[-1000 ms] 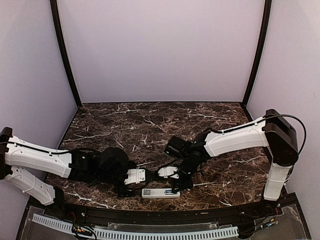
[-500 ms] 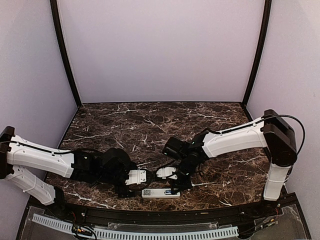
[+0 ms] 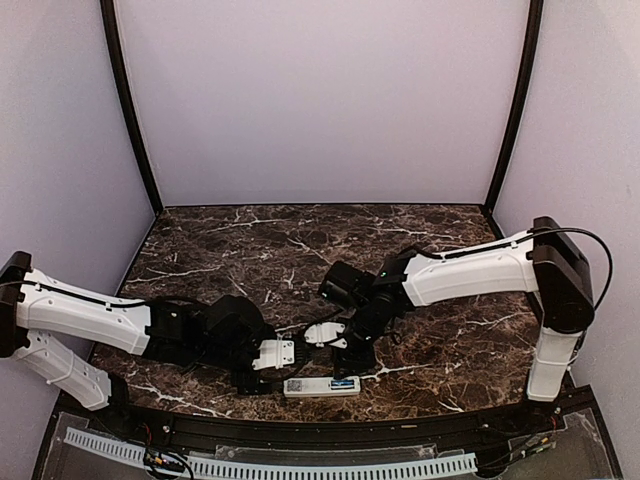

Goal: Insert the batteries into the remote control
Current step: Press the battery in the battery compartment, then pick up the battery at the center of the board.

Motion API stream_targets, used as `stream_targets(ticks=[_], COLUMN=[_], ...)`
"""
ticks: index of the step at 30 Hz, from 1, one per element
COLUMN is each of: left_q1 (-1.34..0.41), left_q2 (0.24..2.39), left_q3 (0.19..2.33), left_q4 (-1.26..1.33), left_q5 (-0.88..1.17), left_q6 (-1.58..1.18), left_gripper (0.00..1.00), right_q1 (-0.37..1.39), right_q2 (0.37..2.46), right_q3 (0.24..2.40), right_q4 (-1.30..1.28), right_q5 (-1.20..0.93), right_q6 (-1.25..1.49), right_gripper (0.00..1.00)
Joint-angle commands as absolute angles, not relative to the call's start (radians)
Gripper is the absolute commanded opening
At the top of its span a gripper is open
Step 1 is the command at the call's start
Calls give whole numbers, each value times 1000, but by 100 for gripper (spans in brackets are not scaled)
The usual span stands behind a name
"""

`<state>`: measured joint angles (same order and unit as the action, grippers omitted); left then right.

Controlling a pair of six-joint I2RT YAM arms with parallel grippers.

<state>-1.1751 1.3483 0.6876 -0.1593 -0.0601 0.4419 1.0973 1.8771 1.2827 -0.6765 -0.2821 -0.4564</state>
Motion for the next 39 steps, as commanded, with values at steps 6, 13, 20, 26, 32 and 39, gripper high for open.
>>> stream_targets(ticks=[6,13,20,26,32,39], left_q1=[-1170,-1170,-1123,-1101,-1100,-1099], left_q2=[1349,1320,1282,1296,1318,1330], left_q3=[702,704,726,735,736,738], left_q4=[-188,-179,-164,-167,-172,-175], left_q5=[-53,-54,-9,-3,-3,23], left_q6=[449,429,376,358,363,370], left_gripper=[84,85,86,86,86,86], right_q1=[1092,874,576,413,397,386], right_q2=[1784,1677,1740,1876,1979,2012], right_q3=[1339,1338,1343,1406,1440,1425], right_q4=[-664,-640,-682,-714,-772,-772], right_q5=[-270,-240,39,8,38,74], right_q6=[-494,-338,-250,-331,-397,-397], right_gripper=[43,42,44,44,44,40])
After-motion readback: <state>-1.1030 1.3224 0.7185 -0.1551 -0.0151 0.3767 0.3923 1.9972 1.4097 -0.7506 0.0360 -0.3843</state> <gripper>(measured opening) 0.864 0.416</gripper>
